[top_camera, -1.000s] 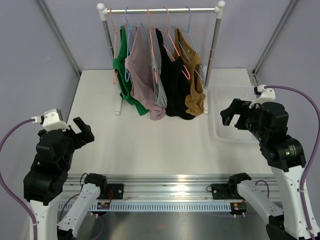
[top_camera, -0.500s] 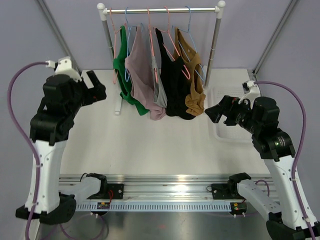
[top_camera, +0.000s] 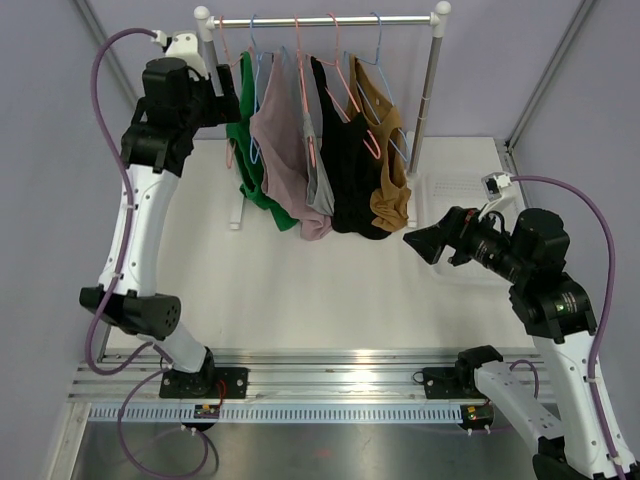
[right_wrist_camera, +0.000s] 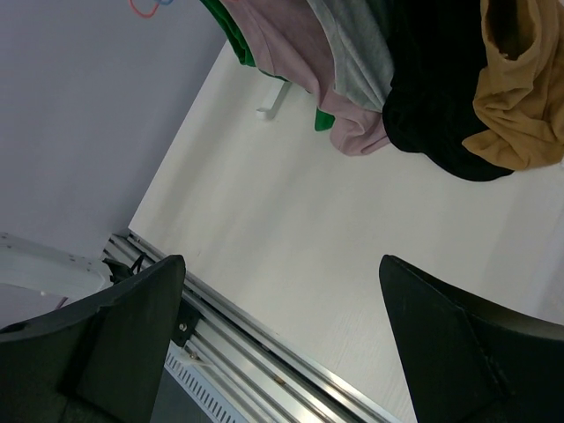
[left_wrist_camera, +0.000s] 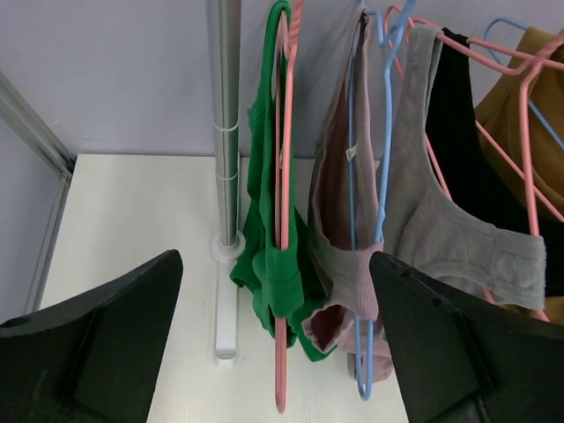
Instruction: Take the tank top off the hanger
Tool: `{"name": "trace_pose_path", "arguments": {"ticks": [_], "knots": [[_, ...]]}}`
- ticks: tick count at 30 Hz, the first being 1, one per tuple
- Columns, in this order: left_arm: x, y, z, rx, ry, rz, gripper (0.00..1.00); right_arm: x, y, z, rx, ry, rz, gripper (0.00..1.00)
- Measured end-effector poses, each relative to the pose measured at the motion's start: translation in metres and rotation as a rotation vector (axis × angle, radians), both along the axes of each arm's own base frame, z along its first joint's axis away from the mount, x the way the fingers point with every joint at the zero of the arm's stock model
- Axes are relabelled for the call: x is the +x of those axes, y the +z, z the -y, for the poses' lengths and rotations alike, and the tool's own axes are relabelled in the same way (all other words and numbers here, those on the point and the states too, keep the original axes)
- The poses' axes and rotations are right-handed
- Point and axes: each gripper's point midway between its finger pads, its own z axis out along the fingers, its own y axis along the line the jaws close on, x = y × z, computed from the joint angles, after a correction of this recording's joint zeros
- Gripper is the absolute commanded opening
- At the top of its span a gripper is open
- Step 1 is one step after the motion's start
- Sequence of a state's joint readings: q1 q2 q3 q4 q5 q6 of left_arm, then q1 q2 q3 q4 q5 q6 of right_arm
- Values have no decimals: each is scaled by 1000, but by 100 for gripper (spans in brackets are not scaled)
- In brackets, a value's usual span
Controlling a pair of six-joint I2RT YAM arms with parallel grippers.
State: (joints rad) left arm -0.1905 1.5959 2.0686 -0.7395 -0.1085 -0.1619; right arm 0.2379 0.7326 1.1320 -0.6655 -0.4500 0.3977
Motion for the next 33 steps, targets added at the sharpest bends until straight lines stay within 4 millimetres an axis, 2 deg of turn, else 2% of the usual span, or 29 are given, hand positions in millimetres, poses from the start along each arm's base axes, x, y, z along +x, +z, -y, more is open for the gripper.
{"name": "trace_pose_path", "arguments": {"ticks": [2,5,6,10,12,13,16,19,29,33], "knots": [[16,-5,2,18,-1,-1,86,-3,1,-1,4,12,3,99],[43,-12,6,44,-7,-9,77,-4,1,-2,5,17,0,98],[52,-15,6,52,-8,-12,68,-5,0,-2,5,19,-4,99],[81,-35,10,78,-12,-41,48,-10,-1,-1,3,23,-11,98],[87,-48,9,93,-14,-68,47,-11,-1,-1,4,23,-11,98],[90,-54,9,97,-13,-80,37,-12,-1,-1,4,23,-11,98],[94,-63,5,100,-7,-100,20,-12,-2,-1,3,23,-14,98],[94,-63,3,98,-4,-101,2,-12,-2,-1,3,23,-14,97],[91,-52,1,76,5,-83,0,-6,-7,-2,-3,23,-40,97],[80,-35,0,56,9,-58,0,-4,-9,-3,-4,23,-48,97]]}}
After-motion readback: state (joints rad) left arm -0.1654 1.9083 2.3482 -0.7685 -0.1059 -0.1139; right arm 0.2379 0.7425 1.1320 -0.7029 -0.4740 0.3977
